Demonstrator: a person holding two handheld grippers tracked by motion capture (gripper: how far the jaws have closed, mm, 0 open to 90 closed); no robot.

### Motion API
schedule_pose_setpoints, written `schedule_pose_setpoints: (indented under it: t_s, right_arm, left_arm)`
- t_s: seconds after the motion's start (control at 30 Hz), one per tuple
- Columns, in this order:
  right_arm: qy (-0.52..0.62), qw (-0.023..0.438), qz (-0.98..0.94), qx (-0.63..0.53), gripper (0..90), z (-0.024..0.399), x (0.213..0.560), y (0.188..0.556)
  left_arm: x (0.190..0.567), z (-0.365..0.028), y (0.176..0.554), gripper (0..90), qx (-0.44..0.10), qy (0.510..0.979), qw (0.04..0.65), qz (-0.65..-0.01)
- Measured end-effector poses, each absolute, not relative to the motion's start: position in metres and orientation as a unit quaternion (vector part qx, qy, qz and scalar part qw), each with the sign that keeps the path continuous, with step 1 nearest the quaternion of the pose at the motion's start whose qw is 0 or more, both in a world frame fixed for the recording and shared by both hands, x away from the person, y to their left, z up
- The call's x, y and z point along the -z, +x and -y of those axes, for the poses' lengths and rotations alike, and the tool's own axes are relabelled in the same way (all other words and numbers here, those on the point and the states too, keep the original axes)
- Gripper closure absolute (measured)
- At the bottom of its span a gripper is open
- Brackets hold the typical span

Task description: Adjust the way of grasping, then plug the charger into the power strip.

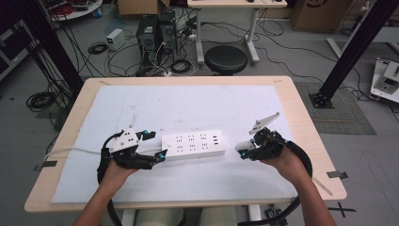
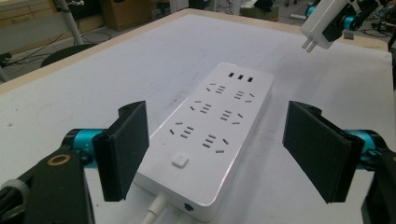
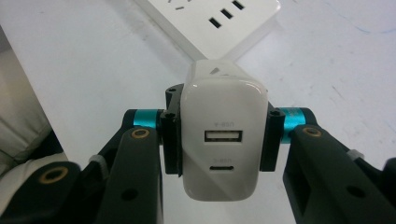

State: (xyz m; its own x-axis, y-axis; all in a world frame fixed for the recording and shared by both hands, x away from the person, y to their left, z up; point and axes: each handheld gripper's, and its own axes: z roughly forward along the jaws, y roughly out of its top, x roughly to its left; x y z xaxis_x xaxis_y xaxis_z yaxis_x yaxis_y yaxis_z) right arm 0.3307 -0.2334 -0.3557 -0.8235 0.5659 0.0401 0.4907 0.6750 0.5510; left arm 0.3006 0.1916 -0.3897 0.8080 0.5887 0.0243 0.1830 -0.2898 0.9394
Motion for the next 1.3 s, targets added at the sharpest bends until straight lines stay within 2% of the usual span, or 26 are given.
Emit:
schedule_pose_setpoints:
  t_s: [0.83,1.3]
  right_arm:
    - [0.295,0.068,-0.905,-0.298,62.8,0.236,0.341,0.346]
    - [0.244,0.081,-0.923,-0.287,62.8,0.221,0.324,0.366]
  left_arm:
    - [0.387,-0.215,0.3,22.7,-0.202,0.76,0.556,-0.269]
    - [0.388,-0.226,0.29,22.7,-0.21,0.751,0.558,-0.283]
